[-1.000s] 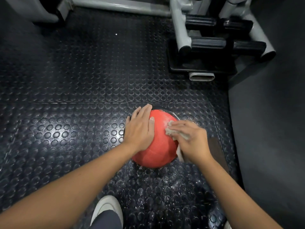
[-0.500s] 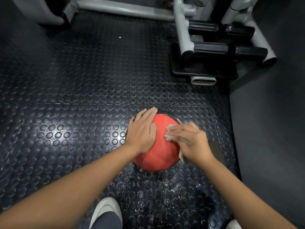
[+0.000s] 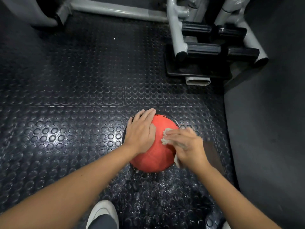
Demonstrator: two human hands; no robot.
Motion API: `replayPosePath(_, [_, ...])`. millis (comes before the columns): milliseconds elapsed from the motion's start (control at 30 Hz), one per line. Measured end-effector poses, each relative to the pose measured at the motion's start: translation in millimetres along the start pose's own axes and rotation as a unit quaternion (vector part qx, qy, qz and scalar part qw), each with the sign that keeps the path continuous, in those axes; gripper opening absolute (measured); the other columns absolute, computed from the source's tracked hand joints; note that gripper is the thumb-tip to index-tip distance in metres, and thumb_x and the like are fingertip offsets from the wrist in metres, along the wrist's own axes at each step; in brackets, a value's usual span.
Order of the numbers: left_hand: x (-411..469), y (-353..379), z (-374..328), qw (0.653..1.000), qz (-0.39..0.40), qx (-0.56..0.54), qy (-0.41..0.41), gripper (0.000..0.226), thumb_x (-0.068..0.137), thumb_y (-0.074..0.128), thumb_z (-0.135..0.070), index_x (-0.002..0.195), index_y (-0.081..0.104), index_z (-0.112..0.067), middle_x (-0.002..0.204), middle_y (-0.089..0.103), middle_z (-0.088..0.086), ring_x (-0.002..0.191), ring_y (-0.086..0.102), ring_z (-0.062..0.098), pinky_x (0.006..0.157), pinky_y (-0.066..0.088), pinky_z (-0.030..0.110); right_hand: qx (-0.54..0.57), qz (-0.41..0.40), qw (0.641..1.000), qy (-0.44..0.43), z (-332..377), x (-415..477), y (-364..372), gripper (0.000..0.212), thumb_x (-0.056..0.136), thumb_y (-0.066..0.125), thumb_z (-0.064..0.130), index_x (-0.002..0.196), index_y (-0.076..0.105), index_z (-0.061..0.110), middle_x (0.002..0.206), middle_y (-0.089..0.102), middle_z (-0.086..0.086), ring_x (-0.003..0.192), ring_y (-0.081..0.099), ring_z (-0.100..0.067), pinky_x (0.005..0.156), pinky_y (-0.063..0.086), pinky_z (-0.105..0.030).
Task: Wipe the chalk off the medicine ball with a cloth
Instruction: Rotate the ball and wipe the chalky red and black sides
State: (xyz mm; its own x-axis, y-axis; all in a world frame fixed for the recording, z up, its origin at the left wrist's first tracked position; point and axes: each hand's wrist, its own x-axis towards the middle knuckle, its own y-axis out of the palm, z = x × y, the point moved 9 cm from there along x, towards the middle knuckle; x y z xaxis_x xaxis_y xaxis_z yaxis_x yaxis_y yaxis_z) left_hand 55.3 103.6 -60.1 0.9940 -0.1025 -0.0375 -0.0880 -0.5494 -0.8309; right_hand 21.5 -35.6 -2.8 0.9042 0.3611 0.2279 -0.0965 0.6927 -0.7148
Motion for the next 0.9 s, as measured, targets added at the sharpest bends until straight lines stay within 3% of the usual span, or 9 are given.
replayPosePath(100, [-4.1, -0.1, -2.0, 1.0, -0.005, 0.006, 0.008, 0.076, 0.083, 0.007, -0.041, 0.151, 0.031, -0.017, 0.157, 0.03, -0.005, 0.145, 0.021, 0.018, 0.114, 0.023, 0.053, -0.043, -0.008, 0.999, 0.017, -10.4, 11.0, 3.9, 0.02, 0.086, 0.061, 0.009, 0.091, 0.077, 0.019, 0.101, 0.071, 0.009, 0.082, 0.065, -0.025, 0.084, 0.041, -0.016])
replayPosePath(200, [-8.9, -1.4, -2.6, 1.0, -0.012, 0.006, 0.014, 0.075, 0.084, 0.008, -0.042, 0.151, 0.032, -0.017, 0.157, 0.031, -0.004, 0.145, 0.021, 0.017, 0.115, 0.022, 0.052, 0.025, 0.021, 0.992, 0.12, -41.9, 60.7, 12.3, 0.019, 0.091, 0.06, 0.009, 0.088, 0.077, 0.018, 0.091, 0.072, 0.004, 0.068, 0.068, -0.016, 0.081, 0.055, -0.037])
replayPosePath(333, [-3.7, -5.4, 14.6, 0.999, -0.026, -0.027, -0.002, 0.073, 0.086, 0.01, -0.044, 0.149, 0.036, -0.018, 0.155, 0.035, -0.005, 0.144, 0.024, 0.015, 0.116, 0.024, 0.048, 0.06, 0.015, 0.983, 0.175, -53.3, 77.4, 17.0, 0.009, 0.085, 0.073, 0.018, 0.088, 0.078, 0.024, 0.092, 0.071, 0.009, 0.091, 0.065, -0.006, 0.093, 0.051, -0.034])
replayPosePath(467, [0.6, -10.4, 32.4, 0.997, -0.032, -0.074, -0.015, 0.069, 0.089, 0.013, -0.045, 0.147, 0.04, -0.019, 0.153, 0.039, -0.004, 0.142, 0.028, 0.014, 0.118, 0.023, 0.042, 0.097, -0.025, 0.979, 0.18, -34.3, 15.0, 10.4, 0.025, 0.084, 0.073, 0.017, 0.088, 0.075, 0.042, 0.1, 0.069, 0.022, 0.101, 0.063, -0.006, 0.095, 0.048, -0.029])
replayPosePath(600, [-2.6, -10.7, 26.0, 0.998, -0.027, -0.06, 0.007, 0.068, 0.092, 0.017, -0.051, 0.147, 0.041, -0.02, 0.152, 0.04, -0.005, 0.141, 0.029, 0.015, 0.117, 0.024, 0.042, 0.07, -0.087, 0.982, 0.15, -26.0, -8.2, 4.7, 0.026, 0.08, 0.075, 0.008, 0.095, 0.075, 0.029, 0.096, 0.065, 0.025, 0.098, 0.063, -0.015, 0.093, 0.044, -0.018])
replayPosePath(733, [-9.2, -6.5, 17.1, 0.999, -0.029, -0.035, 0.01, 0.068, 0.092, 0.016, -0.054, 0.148, 0.039, -0.022, 0.153, 0.038, -0.008, 0.142, 0.027, 0.014, 0.116, 0.025, 0.047, 0.036, -0.035, 0.985, 0.163, -31.8, 54.5, 10.3, 0.007, 0.085, 0.071, 0.017, 0.088, 0.078, 0.018, 0.094, 0.071, 0.006, 0.088, 0.064, -0.011, 0.096, 0.046, -0.038])
replayPosePath(800, [-7.5, -8.4, 18.2, 0.998, -0.037, -0.042, 0.001, 0.068, 0.092, 0.015, -0.051, 0.147, 0.04, -0.02, 0.152, 0.039, -0.007, 0.141, 0.028, 0.015, 0.115, 0.026, 0.046, 0.039, -0.013, 0.982, 0.185, -39.0, 73.2, 16.1, 0.009, 0.085, 0.072, 0.015, 0.091, 0.078, 0.016, 0.096, 0.072, 0.0, 0.09, 0.065, -0.013, 0.092, 0.049, -0.036])
replayPosePath(900, [-2.8, -11.3, 25.0, 0.997, -0.04, -0.064, -0.015, 0.068, 0.092, 0.014, -0.048, 0.146, 0.041, -0.018, 0.151, 0.041, -0.004, 0.141, 0.029, 0.015, 0.116, 0.027, 0.045, 0.062, -0.022, 0.978, 0.196, -31.6, 53.2, 18.3, 0.009, 0.086, 0.071, 0.017, 0.087, 0.078, 0.022, 0.095, 0.071, 0.007, 0.09, 0.065, -0.012, 0.091, 0.051, -0.036])
